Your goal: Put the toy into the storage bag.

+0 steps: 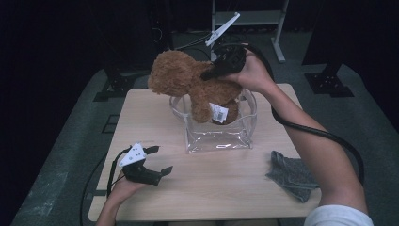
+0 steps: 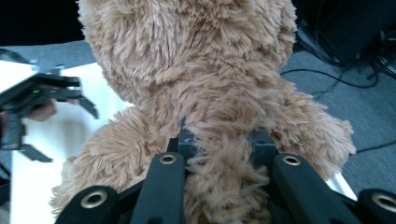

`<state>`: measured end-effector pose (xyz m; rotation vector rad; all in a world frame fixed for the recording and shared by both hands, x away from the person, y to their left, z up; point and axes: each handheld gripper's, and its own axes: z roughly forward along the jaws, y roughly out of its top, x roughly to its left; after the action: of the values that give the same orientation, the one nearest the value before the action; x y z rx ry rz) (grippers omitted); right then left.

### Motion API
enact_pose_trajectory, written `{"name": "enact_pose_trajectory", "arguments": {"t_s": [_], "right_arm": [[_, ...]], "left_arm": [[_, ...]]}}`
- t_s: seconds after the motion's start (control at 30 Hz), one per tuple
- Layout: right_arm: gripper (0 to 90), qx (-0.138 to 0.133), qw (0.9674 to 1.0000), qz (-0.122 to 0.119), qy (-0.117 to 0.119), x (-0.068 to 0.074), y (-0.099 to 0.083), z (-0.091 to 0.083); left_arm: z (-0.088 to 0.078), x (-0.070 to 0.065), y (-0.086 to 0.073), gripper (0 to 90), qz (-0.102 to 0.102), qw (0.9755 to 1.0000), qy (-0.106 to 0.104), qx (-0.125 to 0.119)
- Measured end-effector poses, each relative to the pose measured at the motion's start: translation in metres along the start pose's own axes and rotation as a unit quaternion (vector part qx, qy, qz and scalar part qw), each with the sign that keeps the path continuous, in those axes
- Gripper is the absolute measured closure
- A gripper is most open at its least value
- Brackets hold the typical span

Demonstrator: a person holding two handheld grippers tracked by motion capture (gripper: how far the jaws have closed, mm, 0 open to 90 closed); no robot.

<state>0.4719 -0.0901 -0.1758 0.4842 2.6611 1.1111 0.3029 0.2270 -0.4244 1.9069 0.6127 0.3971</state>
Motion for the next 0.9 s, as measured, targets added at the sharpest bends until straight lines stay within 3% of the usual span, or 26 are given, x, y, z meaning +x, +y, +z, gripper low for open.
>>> {"name": "enact_pose_trajectory", "arguments": {"t_s": [0.23,0.43,0.63,0.9], "right_arm": [[72.8,-0.003,0.9989,0.038,-0.028,-0.029,-0.019,0.000],[72.7,-0.001,0.9970,0.061,-0.047,-0.042,-0.029,0.003],[72.7,0.008,0.9957,0.067,-0.064,-0.048,-0.038,0.008],[72.5,0.010,0.9971,0.055,-0.052,-0.039,-0.049,0.011]], "left_arm": [[0.001,0.000,0.000,5.3,0.002,1.0000,-0.002,0.001],[0.001,-0.001,0.000,5.3,0.003,1.0000,-0.005,0.001],[0.000,0.000,0.000,5.3,0.002,1.0000,-0.003,0.001],[0.001,-0.001,0.000,5.3,0.004,1.0000,-0.004,0.001]]}}
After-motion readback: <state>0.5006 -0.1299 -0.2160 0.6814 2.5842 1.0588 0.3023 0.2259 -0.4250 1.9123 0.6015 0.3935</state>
